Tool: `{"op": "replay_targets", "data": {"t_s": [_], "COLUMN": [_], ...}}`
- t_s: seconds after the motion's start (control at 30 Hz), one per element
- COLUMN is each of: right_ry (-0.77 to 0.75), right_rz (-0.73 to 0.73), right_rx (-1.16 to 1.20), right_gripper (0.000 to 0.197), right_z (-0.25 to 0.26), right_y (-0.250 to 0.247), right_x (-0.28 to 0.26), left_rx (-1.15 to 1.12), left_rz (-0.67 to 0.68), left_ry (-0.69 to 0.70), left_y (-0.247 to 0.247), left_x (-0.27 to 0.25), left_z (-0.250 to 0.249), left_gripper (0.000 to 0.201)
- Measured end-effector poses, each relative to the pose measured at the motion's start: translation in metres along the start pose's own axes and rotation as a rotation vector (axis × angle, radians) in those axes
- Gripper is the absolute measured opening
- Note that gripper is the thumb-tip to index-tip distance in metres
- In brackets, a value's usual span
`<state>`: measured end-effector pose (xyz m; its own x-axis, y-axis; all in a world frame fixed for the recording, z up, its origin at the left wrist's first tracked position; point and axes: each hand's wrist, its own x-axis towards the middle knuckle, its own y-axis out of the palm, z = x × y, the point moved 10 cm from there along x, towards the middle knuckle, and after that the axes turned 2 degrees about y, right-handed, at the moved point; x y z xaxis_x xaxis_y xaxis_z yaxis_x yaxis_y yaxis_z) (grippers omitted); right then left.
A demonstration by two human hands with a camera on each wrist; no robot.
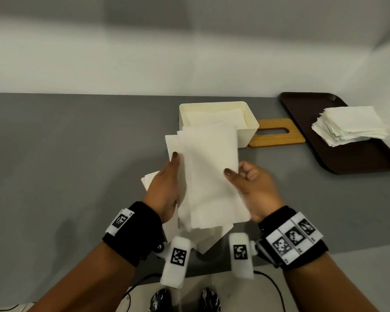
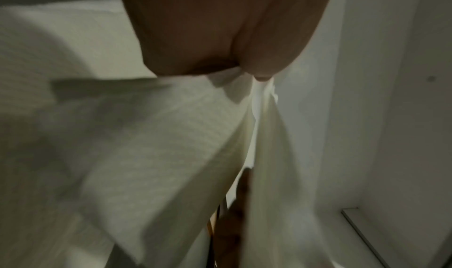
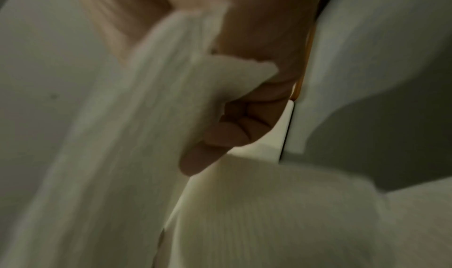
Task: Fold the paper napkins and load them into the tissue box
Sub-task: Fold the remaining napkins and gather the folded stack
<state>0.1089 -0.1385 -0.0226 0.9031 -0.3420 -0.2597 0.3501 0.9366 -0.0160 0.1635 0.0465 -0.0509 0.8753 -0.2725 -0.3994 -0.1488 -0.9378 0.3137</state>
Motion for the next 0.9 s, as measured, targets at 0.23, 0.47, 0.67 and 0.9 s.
{"op": "replay_targets", "data": {"t_s": [0.23, 0.47, 0.67, 0.9], "right_ry": [-0.077, -0.095, -0.094, -0.107], "right_rz": [-0.113, -0.143, -0.198, -0.182], "right_rx": [-0.098, -0.134, -0.077, -0.051], "right_gripper": [0.009, 0.013, 0.016, 0.017], "right_z": [0.007, 0.016, 0.018, 0.023], "right_y": [0.014, 0.004, 0.002, -0.003], "right_x": [0.0, 0.006, 0.006, 0.005], "left_rx": [-0.027, 0.005, 0.031, -0.028], "left_rz": [0.061, 0.119, 0.157, 0.126], "left_ry": [0.081, 0.039, 0.005, -0.015], "left_y": [0.013, 0.014, 0.019, 0.012], "left_x": [-0.001, -0.003, -0.005, -0.004], "left_z": [-0.003, 0.001, 0.005, 0.004], "left_gripper": [0.028, 0.029, 0.042, 0.043]}}
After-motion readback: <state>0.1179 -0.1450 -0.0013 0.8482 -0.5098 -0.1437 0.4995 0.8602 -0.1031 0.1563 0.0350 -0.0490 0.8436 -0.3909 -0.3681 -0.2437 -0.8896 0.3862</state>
